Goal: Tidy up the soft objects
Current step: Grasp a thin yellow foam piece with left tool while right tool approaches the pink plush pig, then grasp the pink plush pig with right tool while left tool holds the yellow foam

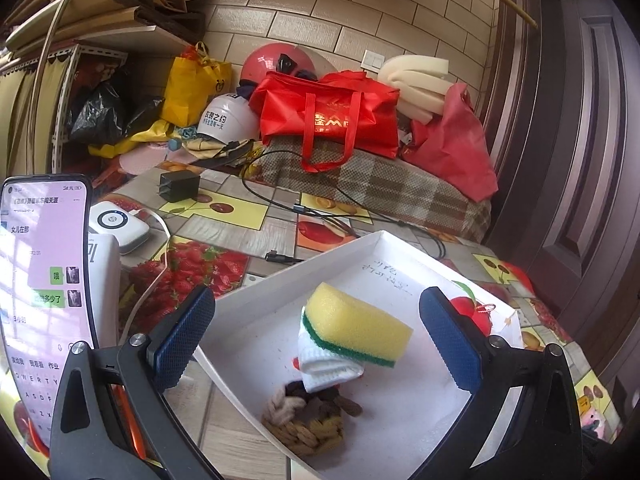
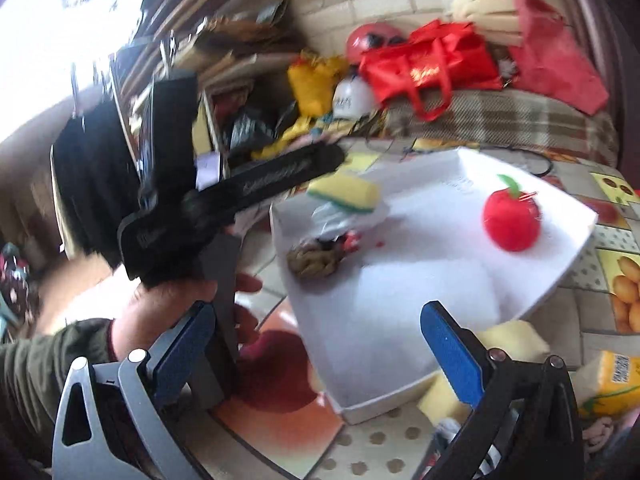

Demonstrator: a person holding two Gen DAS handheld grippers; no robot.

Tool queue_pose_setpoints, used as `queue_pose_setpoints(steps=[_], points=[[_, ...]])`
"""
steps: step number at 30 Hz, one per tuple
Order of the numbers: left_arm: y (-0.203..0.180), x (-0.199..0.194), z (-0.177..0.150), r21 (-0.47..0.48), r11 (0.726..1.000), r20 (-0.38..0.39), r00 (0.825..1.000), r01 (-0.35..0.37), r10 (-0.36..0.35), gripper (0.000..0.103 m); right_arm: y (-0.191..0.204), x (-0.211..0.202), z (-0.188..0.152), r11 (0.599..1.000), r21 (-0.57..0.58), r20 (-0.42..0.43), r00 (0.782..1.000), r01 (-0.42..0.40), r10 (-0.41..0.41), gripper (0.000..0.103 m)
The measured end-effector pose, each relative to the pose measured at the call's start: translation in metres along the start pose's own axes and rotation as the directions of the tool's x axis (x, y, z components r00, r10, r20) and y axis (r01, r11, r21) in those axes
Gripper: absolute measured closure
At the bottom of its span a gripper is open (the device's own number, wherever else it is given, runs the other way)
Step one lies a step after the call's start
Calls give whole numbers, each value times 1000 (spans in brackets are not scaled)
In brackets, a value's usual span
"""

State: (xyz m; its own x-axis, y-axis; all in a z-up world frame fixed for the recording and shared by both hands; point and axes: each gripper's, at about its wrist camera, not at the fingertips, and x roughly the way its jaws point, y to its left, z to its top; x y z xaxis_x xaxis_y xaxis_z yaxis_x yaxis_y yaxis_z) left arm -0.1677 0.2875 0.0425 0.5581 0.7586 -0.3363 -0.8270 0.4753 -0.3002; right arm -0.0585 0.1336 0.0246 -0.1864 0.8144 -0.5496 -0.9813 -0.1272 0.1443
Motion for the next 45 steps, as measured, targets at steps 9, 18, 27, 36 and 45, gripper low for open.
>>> queue_pose_setpoints(steps=[9,18,27,36,45], points=[[-4,-3,1,15,998,6,998,66,-66,0,-52,-47,19,973,211,247,957,99,-151,0],[-70,-9,-22,205,895,-229,908,397,-351,1,-108,-163,-43,872,389,322,843,297,-431,0],[-128,-22,-55,414,806,-347,892,422,-289,35,-138,-179,-72,818,494,283,835,296,-473,0],[-159,-23,-79,505,741,-397,882,442,-255,77,-140,-180,-77,788,507,231,825,350,-515,0],[-146,-54,-63,479,744,-289,884,466,-367,79,-164,-182,-87,766,466,20,860,443,-509,0]])
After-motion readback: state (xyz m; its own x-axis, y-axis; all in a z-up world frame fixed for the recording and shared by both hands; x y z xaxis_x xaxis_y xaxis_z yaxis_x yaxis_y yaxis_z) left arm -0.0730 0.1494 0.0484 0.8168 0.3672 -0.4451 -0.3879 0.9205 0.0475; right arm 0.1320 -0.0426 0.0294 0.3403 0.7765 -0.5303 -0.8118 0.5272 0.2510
